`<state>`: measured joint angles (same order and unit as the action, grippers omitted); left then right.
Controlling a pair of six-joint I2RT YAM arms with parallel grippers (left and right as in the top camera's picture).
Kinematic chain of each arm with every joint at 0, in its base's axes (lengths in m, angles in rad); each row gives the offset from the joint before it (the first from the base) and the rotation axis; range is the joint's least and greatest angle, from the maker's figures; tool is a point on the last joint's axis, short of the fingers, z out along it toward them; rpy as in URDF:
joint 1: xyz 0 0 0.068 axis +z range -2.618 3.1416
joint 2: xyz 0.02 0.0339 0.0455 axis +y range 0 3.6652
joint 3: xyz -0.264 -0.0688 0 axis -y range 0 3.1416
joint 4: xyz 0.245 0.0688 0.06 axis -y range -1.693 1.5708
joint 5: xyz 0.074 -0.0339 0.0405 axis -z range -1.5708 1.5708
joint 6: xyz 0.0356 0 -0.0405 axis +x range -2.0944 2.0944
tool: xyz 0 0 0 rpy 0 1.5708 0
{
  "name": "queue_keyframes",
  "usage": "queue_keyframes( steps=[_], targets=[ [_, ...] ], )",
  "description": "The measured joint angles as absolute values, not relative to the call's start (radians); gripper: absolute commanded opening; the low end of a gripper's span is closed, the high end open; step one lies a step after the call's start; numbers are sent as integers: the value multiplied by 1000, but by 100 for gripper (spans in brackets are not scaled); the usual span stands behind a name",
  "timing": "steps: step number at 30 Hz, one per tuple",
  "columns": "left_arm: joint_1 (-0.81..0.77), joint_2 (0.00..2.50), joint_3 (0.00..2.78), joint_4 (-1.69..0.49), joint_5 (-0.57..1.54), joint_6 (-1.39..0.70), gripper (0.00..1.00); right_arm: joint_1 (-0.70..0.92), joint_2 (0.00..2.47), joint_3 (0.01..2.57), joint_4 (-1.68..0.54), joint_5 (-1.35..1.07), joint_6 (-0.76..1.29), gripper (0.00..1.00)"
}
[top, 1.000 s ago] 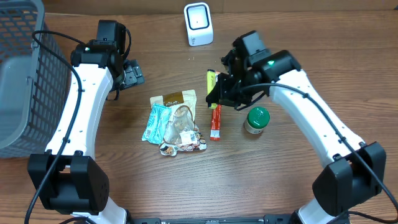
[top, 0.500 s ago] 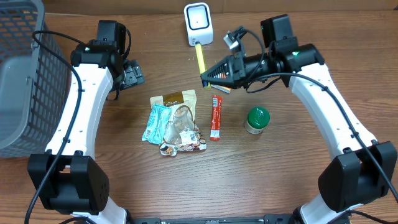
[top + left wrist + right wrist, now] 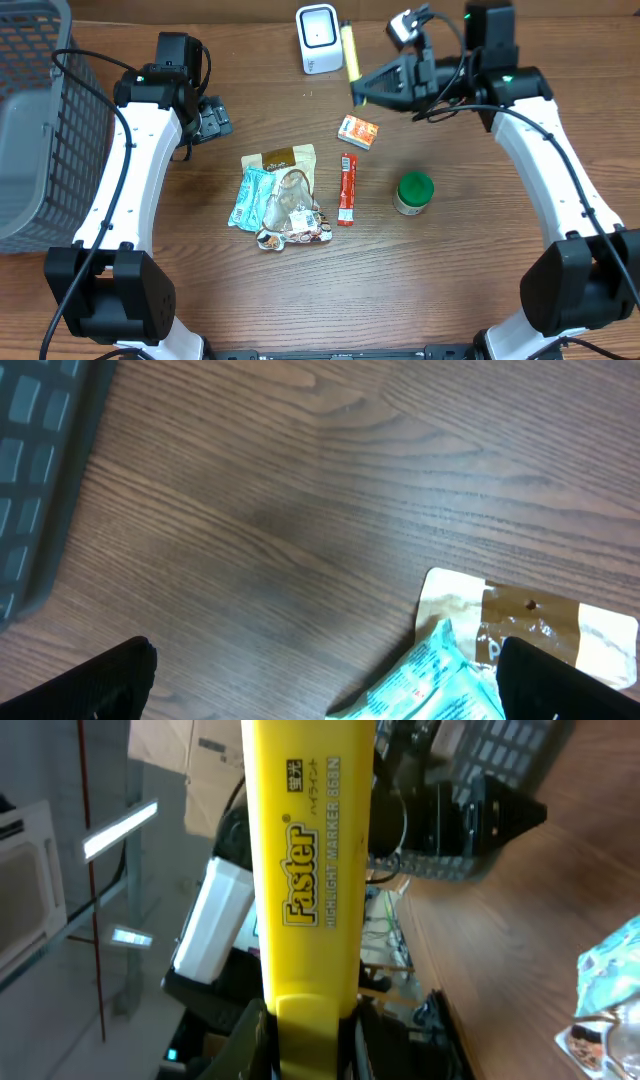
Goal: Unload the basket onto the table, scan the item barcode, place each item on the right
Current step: 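Carry the highlighter up and right, rotating it upright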
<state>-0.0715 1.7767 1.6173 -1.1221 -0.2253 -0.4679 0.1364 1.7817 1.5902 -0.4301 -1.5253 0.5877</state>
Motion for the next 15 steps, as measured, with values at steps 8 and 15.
queue_keyframes(
  steps=[8, 15],
  targets=[
    [-72, 1777, 1618, -1123, -225, -468, 100, 120, 1782, 1592, 123, -1522, 1139, 4],
    [-72, 1777, 1618, -1123, -225, -468, 100, 120, 1783, 1591, 678, -1454, 1692, 4]
  ],
)
